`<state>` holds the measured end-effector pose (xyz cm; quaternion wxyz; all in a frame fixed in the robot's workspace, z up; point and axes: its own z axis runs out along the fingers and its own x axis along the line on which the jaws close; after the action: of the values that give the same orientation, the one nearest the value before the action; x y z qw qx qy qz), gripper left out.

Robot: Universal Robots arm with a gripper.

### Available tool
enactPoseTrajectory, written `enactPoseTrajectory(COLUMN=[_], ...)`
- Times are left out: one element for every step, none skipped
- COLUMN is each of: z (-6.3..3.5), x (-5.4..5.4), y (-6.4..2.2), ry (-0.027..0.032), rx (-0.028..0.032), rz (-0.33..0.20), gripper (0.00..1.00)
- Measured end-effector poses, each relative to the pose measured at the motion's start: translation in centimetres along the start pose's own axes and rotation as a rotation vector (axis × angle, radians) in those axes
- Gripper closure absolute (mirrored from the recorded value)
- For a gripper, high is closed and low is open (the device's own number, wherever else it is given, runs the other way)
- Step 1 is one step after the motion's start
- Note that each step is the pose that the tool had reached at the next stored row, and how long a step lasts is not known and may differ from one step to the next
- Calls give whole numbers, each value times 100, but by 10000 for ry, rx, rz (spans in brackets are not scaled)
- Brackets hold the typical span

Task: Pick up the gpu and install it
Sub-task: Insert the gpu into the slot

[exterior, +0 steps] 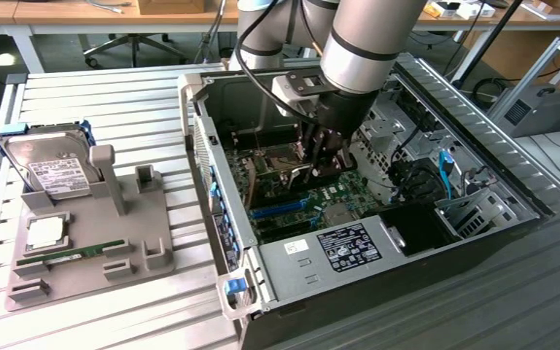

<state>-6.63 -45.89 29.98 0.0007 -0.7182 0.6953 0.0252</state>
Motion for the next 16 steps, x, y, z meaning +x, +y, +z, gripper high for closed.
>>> enactPoseTrajectory(z=[1, 2, 1, 1, 14, 23, 34, 51, 64, 69, 75, 77, 77, 77, 78, 80], x=[0, -1, -1, -1, 0, 0, 0, 1, 1, 1, 1, 1, 1, 1, 1, 0], y=[6, 11, 20, 25, 33, 37, 40, 43, 49, 52, 54, 56, 56, 57, 57, 65], ry=[-1, -2, -1, 0, -3, 0, 0, -1, 0, 0, 0, 2, 2, 3, 1, -2], rx=[1, 1, 0, 0, 2, 1, 1, 1, 1, 1, 1, 0, 0, -1, 1, 2], rz=[1, 2, 1, 1, 1, 1, 1, 1, 1, 1, 0, -1, -2, -2, -1, 1], gripper=[73, 73, 73, 73, 73, 73, 73, 73, 73, 73, 73, 73, 73, 73, 73, 73])
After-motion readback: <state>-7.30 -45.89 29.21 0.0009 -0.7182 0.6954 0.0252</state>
